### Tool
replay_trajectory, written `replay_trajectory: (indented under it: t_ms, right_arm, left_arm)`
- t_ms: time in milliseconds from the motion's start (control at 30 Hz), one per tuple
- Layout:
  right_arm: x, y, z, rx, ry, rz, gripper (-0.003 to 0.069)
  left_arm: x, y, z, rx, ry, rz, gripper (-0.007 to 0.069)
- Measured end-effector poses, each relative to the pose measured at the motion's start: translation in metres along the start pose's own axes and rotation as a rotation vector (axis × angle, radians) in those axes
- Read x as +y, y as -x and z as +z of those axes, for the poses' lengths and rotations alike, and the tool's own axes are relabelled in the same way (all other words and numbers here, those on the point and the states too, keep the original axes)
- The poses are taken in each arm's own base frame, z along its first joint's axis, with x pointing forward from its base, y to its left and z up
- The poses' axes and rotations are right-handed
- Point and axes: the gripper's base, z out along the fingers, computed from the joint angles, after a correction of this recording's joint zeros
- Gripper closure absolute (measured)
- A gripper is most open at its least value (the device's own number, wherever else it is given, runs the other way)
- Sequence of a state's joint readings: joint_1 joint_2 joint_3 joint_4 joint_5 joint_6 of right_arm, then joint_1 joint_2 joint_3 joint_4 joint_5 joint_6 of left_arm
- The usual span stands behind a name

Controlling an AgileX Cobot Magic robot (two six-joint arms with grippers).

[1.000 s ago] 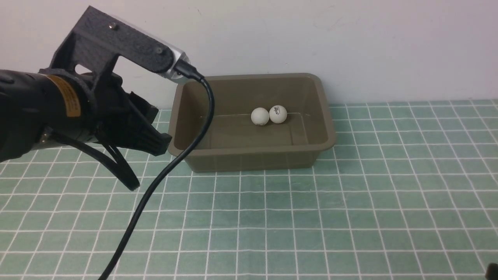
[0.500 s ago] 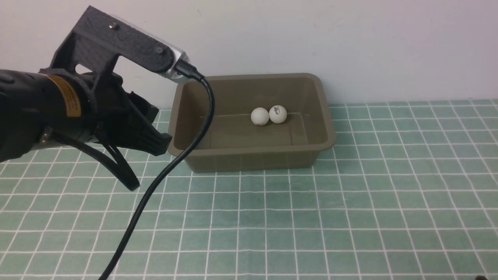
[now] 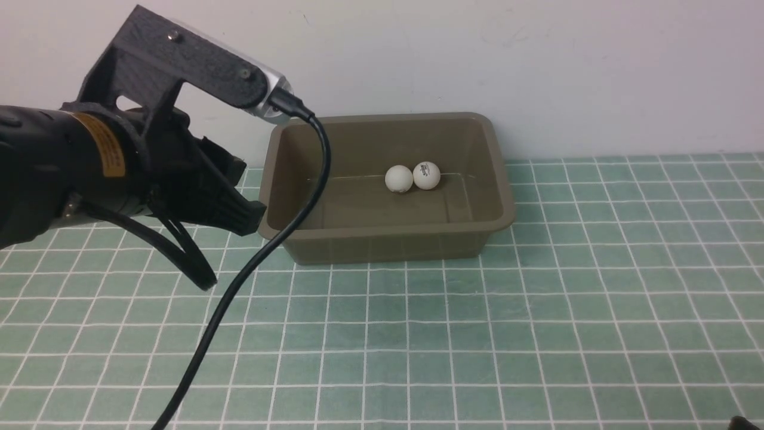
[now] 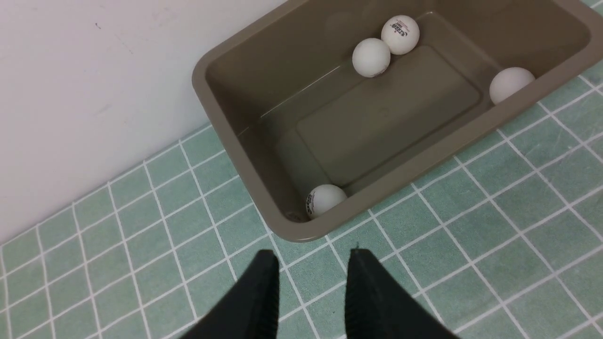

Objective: Put the table tennis balls in the box on the green coffee tablecloth.

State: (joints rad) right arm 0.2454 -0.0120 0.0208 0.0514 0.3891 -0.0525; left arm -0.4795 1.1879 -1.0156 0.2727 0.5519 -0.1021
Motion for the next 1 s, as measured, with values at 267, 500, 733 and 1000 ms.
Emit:
replay_trajectory:
  t_ms: [267,500,733,1000]
  right_arm:
    - [0.000,0.000,0.000,0.000,0.000,0.000,0.0303]
    - [0.000,0.000,0.000,0.000,0.000,0.000,0.0303]
    - [0.000,0.000,0.000,0.000,0.000,0.000,0.0303]
    - [0.000,0.000,0.000,0.000,0.000,0.000,0.0303]
  left_arm:
    - [0.000,0.000,0.000,-0.001,-0.002,-0.003,0.0440]
    - [0.002,-0.002,-0.001,0.023,0.008,-0.004,0.0440]
    - [0.026,-0.027,-0.027,0.235,0.101,-0.087,0.0440]
    - [0.062,-0.061,-0.100,0.096,0.318,-0.276,0.0440]
